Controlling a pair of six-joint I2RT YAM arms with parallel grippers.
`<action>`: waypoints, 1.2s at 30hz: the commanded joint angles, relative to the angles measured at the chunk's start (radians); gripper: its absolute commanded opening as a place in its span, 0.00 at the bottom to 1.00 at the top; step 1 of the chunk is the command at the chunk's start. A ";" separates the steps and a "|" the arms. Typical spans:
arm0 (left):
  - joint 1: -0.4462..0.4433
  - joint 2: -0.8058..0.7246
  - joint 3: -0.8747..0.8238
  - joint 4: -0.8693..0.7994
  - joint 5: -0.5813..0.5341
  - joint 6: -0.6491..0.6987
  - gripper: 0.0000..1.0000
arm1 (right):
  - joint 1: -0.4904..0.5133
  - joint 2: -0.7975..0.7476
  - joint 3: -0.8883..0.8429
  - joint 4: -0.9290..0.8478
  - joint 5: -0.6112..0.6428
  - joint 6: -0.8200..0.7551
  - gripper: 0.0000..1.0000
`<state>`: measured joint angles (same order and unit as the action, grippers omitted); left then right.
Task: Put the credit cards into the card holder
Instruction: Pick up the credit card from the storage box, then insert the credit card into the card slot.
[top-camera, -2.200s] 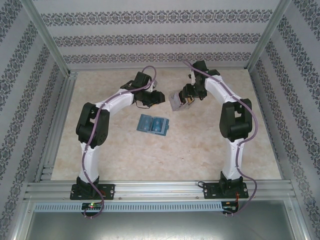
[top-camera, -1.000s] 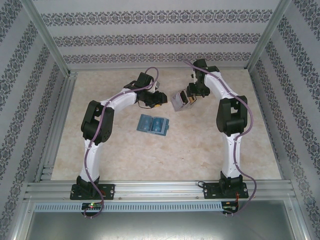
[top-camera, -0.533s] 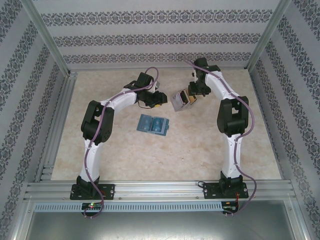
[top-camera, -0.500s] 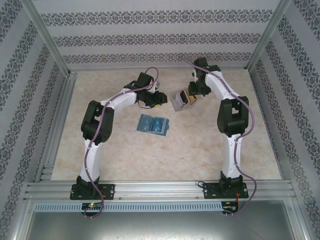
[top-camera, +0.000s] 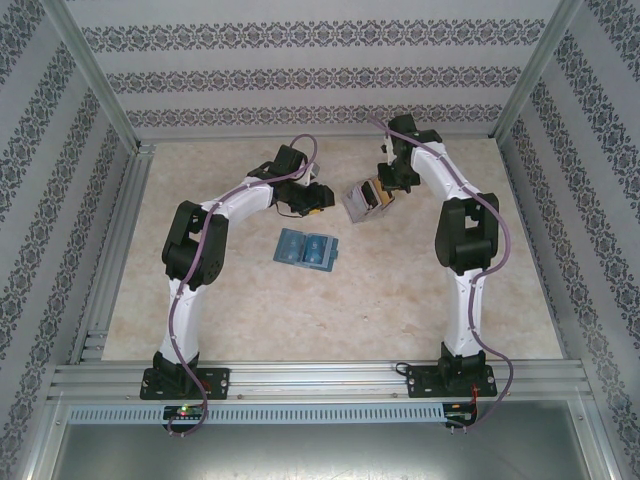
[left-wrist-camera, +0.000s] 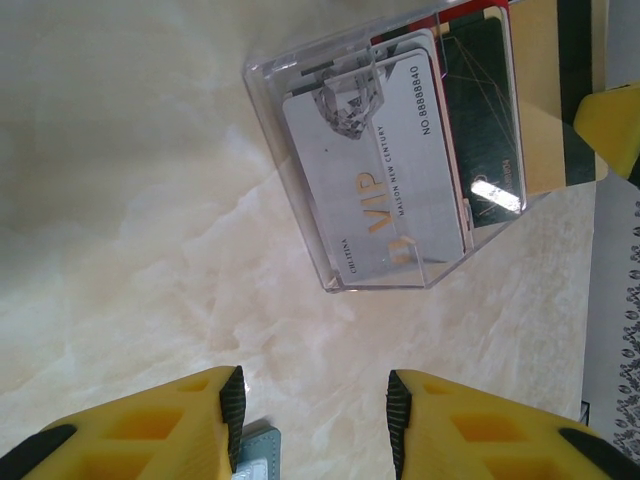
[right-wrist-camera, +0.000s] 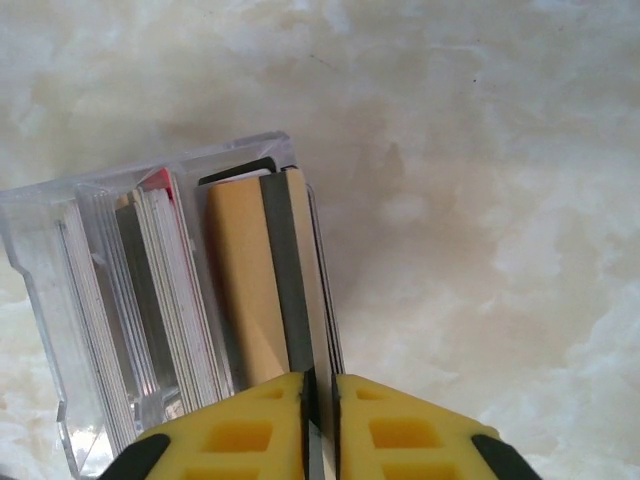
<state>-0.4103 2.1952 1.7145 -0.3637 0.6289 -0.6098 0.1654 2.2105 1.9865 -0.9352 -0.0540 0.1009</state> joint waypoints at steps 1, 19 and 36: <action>0.008 -0.019 -0.013 -0.001 0.017 -0.008 0.44 | -0.011 -0.076 -0.019 -0.007 -0.010 -0.009 0.14; 0.013 -0.082 -0.043 -0.031 0.000 -0.009 0.44 | -0.026 -0.246 -0.166 0.079 -0.265 0.067 0.06; 0.073 -0.327 -0.299 -0.116 -0.067 0.035 0.44 | 0.162 -0.677 -0.902 0.701 -0.520 0.498 0.06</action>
<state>-0.3607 1.9156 1.4536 -0.4286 0.5907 -0.6048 0.2722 1.5593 1.1431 -0.4156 -0.5426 0.4728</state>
